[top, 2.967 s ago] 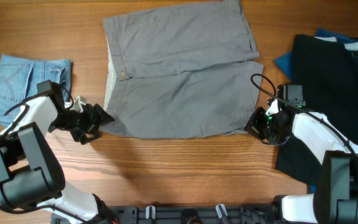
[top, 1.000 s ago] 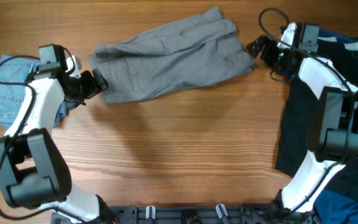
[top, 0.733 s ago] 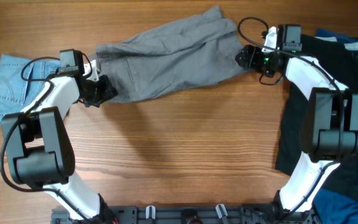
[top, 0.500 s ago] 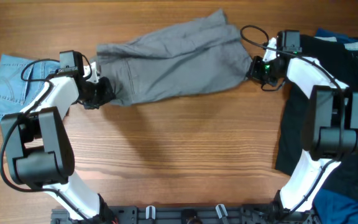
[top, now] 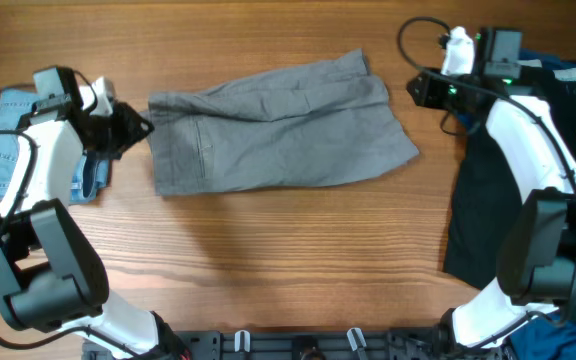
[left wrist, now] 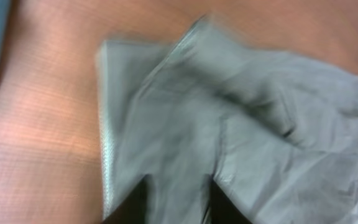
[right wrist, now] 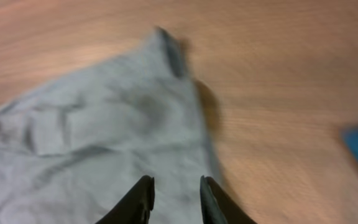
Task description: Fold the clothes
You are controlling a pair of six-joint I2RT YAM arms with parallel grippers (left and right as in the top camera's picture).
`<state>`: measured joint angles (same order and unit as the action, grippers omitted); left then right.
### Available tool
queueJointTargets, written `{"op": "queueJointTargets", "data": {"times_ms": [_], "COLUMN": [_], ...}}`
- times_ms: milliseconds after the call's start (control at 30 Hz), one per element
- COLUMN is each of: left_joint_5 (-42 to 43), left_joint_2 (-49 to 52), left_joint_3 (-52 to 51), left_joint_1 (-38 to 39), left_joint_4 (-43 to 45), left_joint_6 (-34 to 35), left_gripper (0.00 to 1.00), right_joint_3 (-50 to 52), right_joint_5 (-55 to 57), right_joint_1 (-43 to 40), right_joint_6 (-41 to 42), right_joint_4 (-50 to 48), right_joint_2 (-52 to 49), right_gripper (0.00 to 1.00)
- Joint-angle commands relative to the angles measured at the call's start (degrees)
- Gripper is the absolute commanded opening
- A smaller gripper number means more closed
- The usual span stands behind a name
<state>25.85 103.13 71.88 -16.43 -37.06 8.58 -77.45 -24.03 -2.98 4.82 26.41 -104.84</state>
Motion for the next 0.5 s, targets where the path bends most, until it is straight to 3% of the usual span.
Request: {"op": "queueJointTargets", "data": {"times_ms": [0, 133, 233, 300, 367, 400, 433, 467], "left_joint_5": [2.6, -3.4, -3.4, -3.3, -3.3, -3.4, -3.4, -3.3], "left_joint_2": [1.2, 6.1, 6.4, 6.4, 6.4, 6.4, 6.4, 6.4], "left_joint_3": [0.5, 0.5, 0.5, 0.5, 0.5, 0.5, 0.5, 0.5], "left_joint_1": [5.8, 9.6, 8.7, 8.7, 8.8, 8.8, 8.7, 8.8], "left_joint_4": [6.1, 7.3, 7.3, 7.1, 6.6, 6.1, 6.0, 5.9], "left_joint_6": [-3.3, -5.5, -5.1, -5.1, -5.1, -5.1, -5.1, -5.1], "left_gripper": [0.04, 0.04, 0.04, 0.04, 0.04, 0.19, 0.41, 0.49], "right_joint_3": [-0.5, -0.5, -0.5, -0.5, -0.5, -0.6, -0.9, -1.3], "right_joint_5": [1.2, 1.6, -5.8, -9.0, -13.5, -17.2, -18.0, -18.1], "right_joint_1": [3.3, 5.0, 5.8, 7.0, 7.6, 7.5, 7.2, 6.6], "right_joint_6": [5.9, 11.4, 12.7, 16.6, 22.6, 27.3, 30.9, 33.2], "right_joint_4": [-1.8, -3.1, -6.8, -17.1, -38.5, -53.8, -61.0, -62.4], "right_joint_2": [-3.1, -11.2, -17.6, -21.2, -22.9, -22.6, -22.2, -21.5], "right_gripper": [0.18, 0.22, 0.18, 0.13, 0.05, 0.05, 0.05, 0.05]}}
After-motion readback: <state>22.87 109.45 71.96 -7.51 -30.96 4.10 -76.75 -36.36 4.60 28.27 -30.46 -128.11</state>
